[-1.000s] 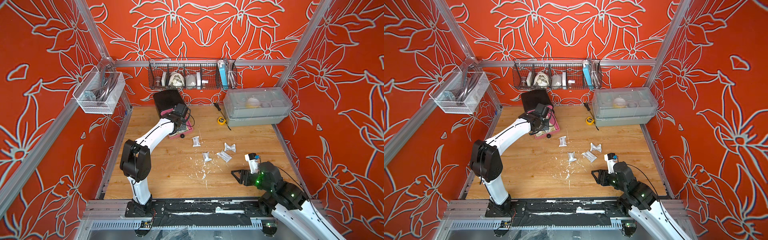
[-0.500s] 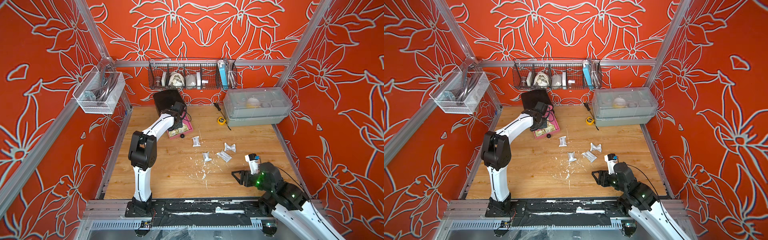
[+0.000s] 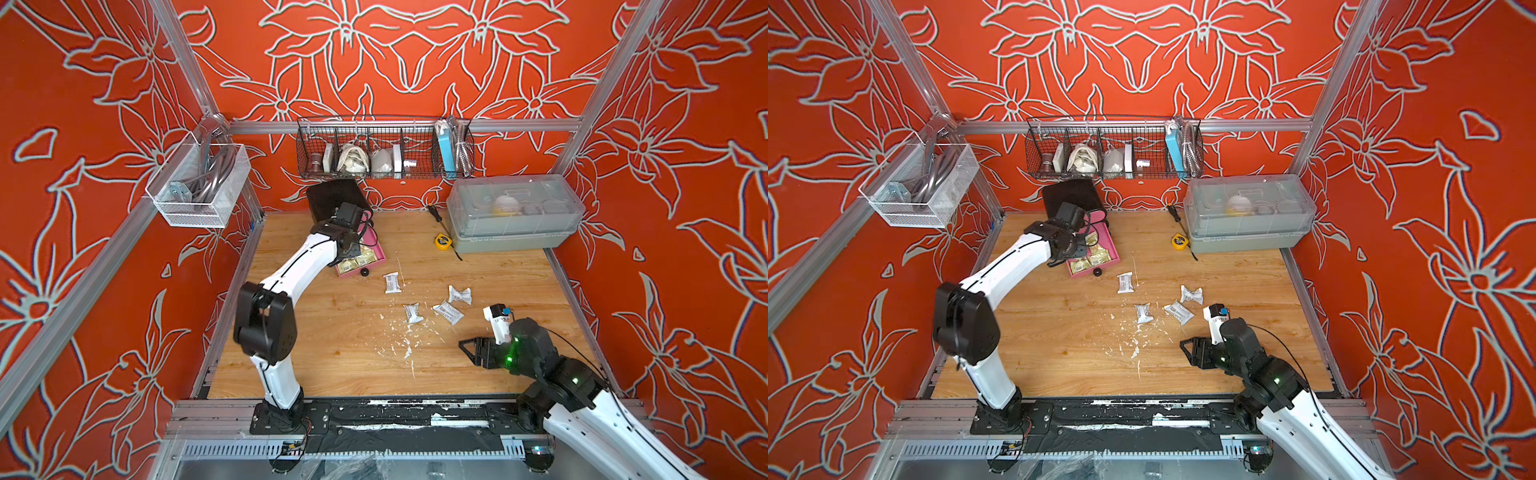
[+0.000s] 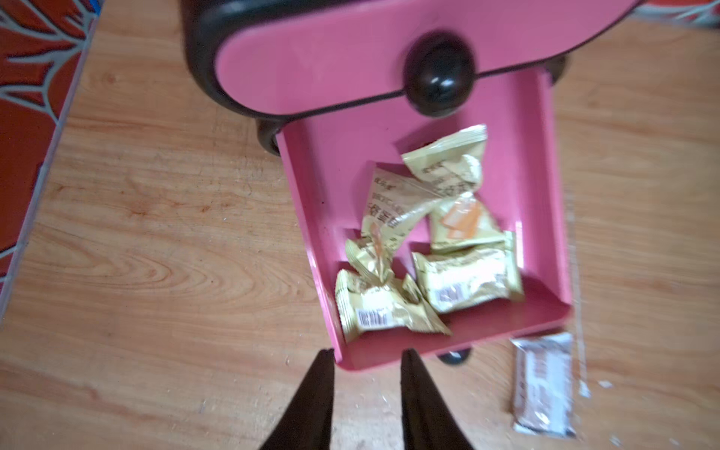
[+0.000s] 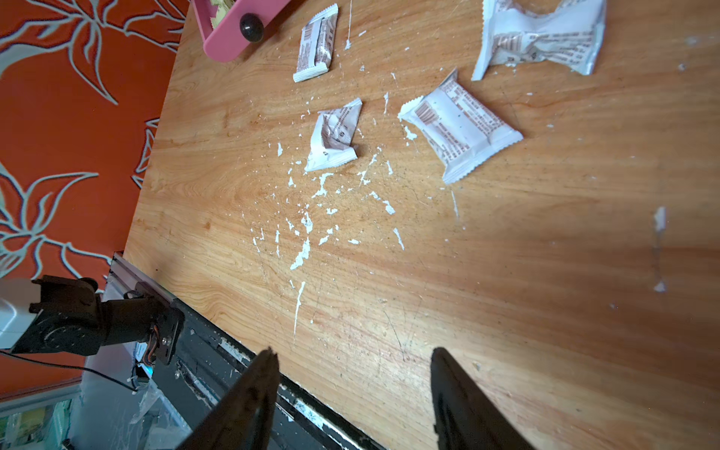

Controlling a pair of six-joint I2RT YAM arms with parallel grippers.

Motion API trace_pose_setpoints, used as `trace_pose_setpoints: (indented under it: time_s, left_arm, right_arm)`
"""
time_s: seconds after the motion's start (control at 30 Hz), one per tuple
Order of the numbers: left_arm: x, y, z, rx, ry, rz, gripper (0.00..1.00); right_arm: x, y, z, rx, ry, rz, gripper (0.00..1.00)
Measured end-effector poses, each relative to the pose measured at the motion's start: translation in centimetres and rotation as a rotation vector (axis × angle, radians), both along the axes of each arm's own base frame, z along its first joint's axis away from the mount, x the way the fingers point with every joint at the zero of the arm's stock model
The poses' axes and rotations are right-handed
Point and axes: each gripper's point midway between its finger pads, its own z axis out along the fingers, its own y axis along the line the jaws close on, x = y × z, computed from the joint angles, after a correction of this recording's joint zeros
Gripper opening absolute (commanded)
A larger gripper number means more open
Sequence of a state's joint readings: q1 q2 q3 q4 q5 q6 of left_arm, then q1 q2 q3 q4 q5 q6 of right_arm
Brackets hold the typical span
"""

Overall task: Place the cookies into the drawer by color
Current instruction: Place the cookie in the drawer, then close the drawer in the storage box.

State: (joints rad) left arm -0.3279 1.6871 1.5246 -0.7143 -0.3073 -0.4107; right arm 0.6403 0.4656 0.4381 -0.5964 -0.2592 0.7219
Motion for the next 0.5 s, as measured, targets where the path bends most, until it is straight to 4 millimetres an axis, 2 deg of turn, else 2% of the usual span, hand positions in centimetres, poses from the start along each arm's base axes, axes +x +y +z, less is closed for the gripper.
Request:
trace_pose_setpoints:
  time_s: [0.13, 0.17, 0.27, 0.37, 0.5]
  left_arm:
    - [-4.8, -2.4, 6.9, -0.123, -0.175, -0.102, 0.33]
    - [-6.1, -2.6, 8.1, -0.154, -0.207, -0.125, 0.33]
    - [-9.2, -2.2, 10.3, -0.21, -0.257, -0.154, 0.33]
    - [-11.9, -1.6, 10.1, -0.235, -0.248, -0.165, 0.33]
    - [-15.8, -0.9, 7.6, -0.259, -0.192, -0.192, 0.38]
  right_arm:
    - [1.9, 1.8, 0.8, 0.017, 0.005, 0.009, 0.65]
    - [2.5, 2.3, 1.2, 0.025, 0.0, 0.013, 0.66]
    - [4.6, 4.0, 2.7, 0.047, -0.022, 0.02, 0.66]
    - [7.0, 6.0, 4.3, 0.074, -0.053, 0.025, 0.66]
    - [10.2, 8.8, 5.6, 0.107, -0.081, 0.042, 0.66]
